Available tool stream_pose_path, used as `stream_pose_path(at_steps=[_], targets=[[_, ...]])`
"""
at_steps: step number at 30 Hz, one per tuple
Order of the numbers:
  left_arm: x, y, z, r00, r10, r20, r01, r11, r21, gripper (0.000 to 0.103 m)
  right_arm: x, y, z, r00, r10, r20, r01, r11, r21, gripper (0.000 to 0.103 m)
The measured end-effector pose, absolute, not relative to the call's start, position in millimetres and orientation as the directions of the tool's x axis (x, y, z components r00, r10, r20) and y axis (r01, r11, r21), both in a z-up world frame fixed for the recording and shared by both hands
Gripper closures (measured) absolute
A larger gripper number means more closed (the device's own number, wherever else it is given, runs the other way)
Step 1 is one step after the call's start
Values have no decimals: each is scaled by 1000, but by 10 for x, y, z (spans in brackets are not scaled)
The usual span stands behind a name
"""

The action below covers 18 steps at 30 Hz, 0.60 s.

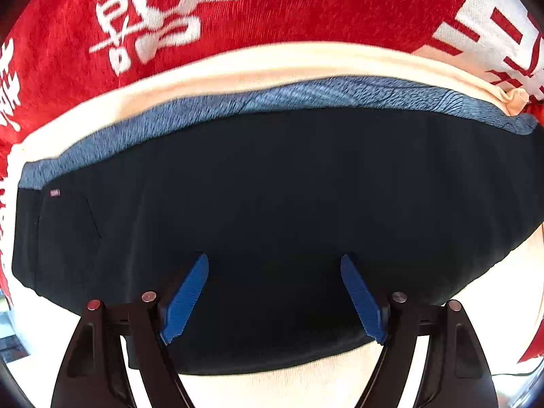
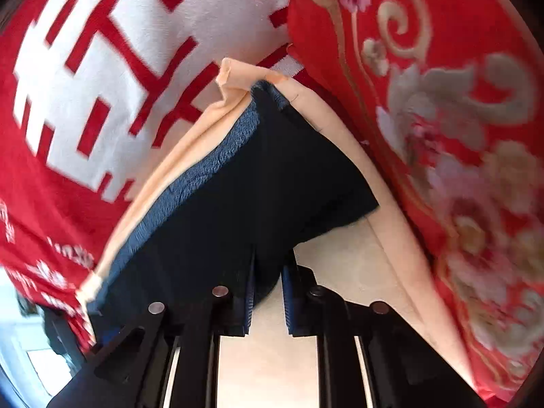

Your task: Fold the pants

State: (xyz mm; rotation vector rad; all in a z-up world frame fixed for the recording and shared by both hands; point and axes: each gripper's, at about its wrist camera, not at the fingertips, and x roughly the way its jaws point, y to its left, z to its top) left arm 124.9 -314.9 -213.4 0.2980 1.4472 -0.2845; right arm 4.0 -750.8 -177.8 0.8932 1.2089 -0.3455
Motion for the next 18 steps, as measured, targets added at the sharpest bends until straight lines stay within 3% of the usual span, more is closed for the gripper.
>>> stream_pose_path(at_steps=[3,4,5,10,14,16,18], targets=[[1260,-3138,-2115,95,-9,-995,370,929,27,22,-2,-7527,-1908,282,234,-930,667,649,366,68],[1272,-3117,-2092,88,-5,-996,372,928,28,22,-10,-7519,-1853,267,220,-938,672,655,344,56],[1296,-3130,-2053,85,-11,-996,374,927,22,22,-31,-7506,-1772,244,186,-952,679,667,305,54],[1640,-3261,-1829,167,-66,-984,382,924,2,22,179,-7374,-1285,352,67,-934,553,790,265,54],[1990,-3525,-1950,193,-50,-980,367,930,25,22,637,-7431,-1454,345,39,-938,519,824,225,54],[2014,-3563,-2079,177,-11,-984,386,921,59,22,667,-7403,-1676,263,-9,-965,522,842,135,56],[1939,-3441,-2165,151,-14,-988,396,917,47,20,539,-7444,-1763,253,16,-967,531,834,153,58]])
